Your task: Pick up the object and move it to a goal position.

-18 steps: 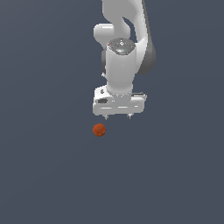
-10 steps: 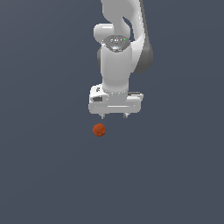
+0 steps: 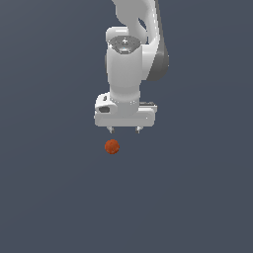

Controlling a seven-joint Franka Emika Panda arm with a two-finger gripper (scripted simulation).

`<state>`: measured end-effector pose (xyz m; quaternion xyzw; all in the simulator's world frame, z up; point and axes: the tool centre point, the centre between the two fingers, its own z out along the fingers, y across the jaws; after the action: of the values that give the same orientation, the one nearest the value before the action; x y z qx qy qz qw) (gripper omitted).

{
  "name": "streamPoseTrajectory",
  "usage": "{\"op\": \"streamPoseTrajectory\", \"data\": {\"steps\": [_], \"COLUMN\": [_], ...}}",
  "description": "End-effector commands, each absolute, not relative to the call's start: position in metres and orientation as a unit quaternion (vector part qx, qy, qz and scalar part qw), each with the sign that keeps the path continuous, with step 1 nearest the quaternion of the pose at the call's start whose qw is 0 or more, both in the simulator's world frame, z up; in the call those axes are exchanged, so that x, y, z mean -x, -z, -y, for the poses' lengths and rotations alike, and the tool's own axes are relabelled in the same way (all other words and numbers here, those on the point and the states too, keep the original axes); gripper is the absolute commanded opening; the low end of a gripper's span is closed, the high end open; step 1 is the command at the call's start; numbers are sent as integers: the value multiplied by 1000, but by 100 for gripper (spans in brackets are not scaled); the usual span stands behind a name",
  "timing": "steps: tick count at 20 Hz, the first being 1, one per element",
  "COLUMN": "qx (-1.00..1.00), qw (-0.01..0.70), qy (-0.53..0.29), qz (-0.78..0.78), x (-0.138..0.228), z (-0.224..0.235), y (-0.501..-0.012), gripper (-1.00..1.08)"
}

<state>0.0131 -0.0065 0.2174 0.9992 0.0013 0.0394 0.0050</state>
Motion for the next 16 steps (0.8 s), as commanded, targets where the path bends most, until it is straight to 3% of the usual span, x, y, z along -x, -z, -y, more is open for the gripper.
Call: {"op": "streamPoseTrajectory", "data": {"steps": [1,16], "qx": [-999,-988], "qw": [4,-5], "qy": [-39,-27], "qz": [5,154], "x": [-13,-7], "z": [7,22], "y": [-216,-184], "gripper": [100,100]}}
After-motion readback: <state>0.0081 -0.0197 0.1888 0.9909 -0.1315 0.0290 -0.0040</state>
